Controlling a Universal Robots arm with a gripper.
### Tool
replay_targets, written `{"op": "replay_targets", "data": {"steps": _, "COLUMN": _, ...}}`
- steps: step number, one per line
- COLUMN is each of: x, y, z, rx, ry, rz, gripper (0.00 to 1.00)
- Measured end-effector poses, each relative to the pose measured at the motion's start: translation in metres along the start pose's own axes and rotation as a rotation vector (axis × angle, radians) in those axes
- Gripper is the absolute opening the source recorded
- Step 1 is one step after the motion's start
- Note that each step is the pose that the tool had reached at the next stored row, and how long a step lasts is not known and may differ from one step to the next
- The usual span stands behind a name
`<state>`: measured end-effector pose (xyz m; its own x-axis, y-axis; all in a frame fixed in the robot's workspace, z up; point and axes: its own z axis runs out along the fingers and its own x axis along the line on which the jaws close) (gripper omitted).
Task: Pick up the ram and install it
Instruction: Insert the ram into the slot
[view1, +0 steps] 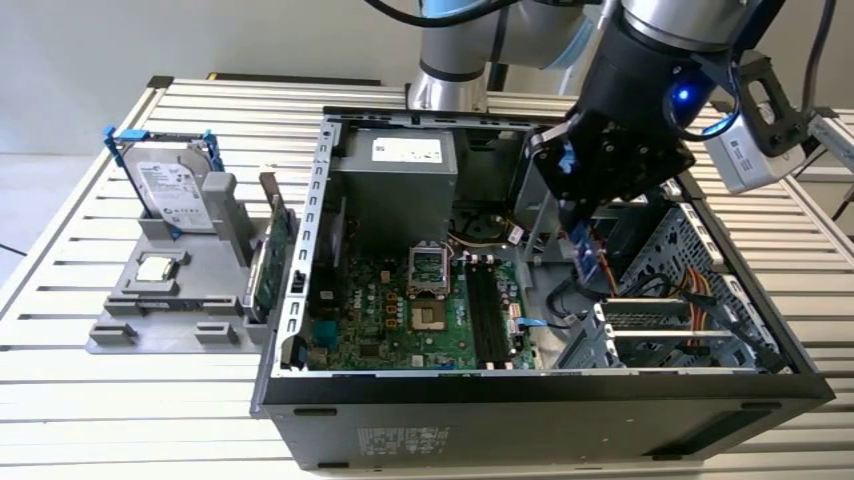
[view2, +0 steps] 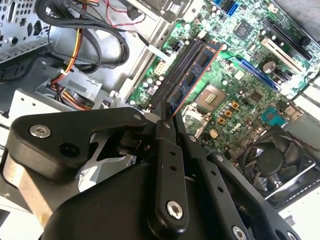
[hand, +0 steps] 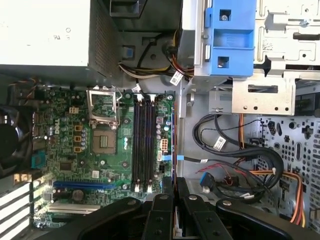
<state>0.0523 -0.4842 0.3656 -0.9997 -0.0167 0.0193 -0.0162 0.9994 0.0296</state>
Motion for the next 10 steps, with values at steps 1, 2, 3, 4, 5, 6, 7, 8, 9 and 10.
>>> {"op": "replay_targets", "data": {"steps": 1, "x": 0.0001, "y": 0.0, "z": 0.0005, "rx": 0.0001, "ry": 0.0, "rz": 0.0, "gripper": 0.0}}
{"op": "replay_targets", "data": {"steps": 2, "x": 0.0002, "y": 0.0001, "z": 0.0011, "rx": 0.0001, "ry": 0.0, "rz": 0.001, "gripper": 0.0}}
{"op": "replay_targets", "data": {"steps": 3, "x": 0.0002, "y": 0.0002, "z": 0.0017, "rx": 0.0, "ry": 0.0, "rz": 0.001, "gripper": 0.0}}
{"op": "replay_targets", "data": {"steps": 4, "x": 0.0003, "y": 0.0003, "z": 0.0022, "rx": 0.0, "ry": 0.0, "rz": 0.002, "gripper": 0.0}}
{"op": "replay_targets", "data": {"steps": 5, "x": 0.0004, "y": 0.0004, "z": 0.0029, "rx": -0.0001, "ry": 0.0, "rz": 0.002, "gripper": 0.0}}
{"op": "replay_targets", "data": {"steps": 6, "x": 0.0004, "y": 0.0005, "z": 0.0035, "rx": 0.0, "ry": 0.0, "rz": 0.002, "gripper": 0.0}}
{"op": "replay_targets", "data": {"steps": 7, "x": 0.0005, "y": 0.0007, "z": 0.0041, "rx": 0.0, "ry": 0.0, "rz": 0.003, "gripper": 0.0}}
{"op": "replay_targets", "data": {"steps": 8, "x": 0.0005, "y": 0.0008, "z": 0.0047, "rx": 0.0001, "ry": -0.0001, "rz": 0.003, "gripper": 0.0}}
{"op": "replay_targets", "data": {"steps": 9, "x": 0.0006, "y": 0.0009, "z": 0.0053, "rx": 0.0002, "ry": -0.0001, "rz": 0.003, "gripper": 0.0}}
{"op": "replay_targets", "data": {"steps": 10, "x": 0.0006, "y": 0.0011, "z": 0.006, "rx": 0.0003, "ry": -0.0002, "rz": 0.003, "gripper": 0.0}}
